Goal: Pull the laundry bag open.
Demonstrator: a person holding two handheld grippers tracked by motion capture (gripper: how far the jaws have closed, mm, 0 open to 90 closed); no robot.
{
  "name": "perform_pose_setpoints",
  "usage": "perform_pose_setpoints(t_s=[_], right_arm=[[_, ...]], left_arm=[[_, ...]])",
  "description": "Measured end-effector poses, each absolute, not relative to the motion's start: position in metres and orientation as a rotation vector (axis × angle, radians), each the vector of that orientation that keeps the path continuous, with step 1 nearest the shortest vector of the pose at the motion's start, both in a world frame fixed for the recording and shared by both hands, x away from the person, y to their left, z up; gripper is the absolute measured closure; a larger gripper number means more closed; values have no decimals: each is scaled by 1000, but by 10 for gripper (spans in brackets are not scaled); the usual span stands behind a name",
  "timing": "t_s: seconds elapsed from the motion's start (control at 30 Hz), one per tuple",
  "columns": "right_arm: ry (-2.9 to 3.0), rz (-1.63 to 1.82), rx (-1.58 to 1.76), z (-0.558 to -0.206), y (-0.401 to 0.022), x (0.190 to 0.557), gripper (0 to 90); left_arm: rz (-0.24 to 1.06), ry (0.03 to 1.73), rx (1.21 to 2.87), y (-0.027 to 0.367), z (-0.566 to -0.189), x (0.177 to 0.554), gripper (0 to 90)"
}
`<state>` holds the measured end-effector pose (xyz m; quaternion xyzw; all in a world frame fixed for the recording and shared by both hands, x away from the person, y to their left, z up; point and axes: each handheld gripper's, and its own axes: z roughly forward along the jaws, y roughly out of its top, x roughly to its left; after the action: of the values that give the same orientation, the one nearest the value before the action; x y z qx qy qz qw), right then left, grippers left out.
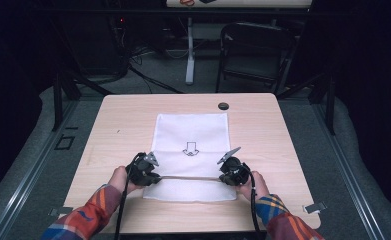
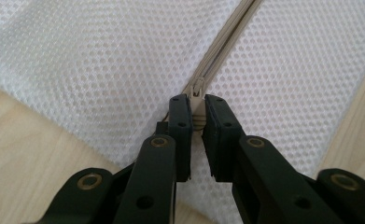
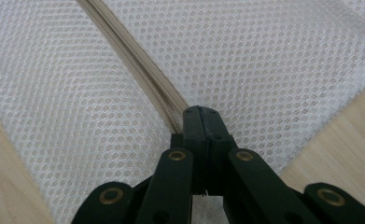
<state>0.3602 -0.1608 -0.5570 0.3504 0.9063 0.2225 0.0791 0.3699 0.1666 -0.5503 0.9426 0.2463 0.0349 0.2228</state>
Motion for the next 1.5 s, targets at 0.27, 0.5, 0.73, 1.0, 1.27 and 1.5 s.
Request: perform_pose_setpoints(t_s=[0.27,0.5,0.73,1.0,1.27,1.5], right_arm=[[2702,651,1046,-557,-163,362,900],[2705,648,1046,-557,-164,362,900],[2699,658,1063,-557,-166,363,900],[2699,664,1073,-557,-166,363,900],[2697,672,1024,-558,-167,362,900],[2719,723,1015,-552,-169,363,741]], left_arm=[[105,716,2586,178,-549,368,818],[125,733,2595,179,-548,367,818],[138,782,2574,193,-546,366,818],[144,839,2552,208,-546,365,818],[127,857,2542,207,-547,366,812],[81,903,2484,210,-540,369,590]])
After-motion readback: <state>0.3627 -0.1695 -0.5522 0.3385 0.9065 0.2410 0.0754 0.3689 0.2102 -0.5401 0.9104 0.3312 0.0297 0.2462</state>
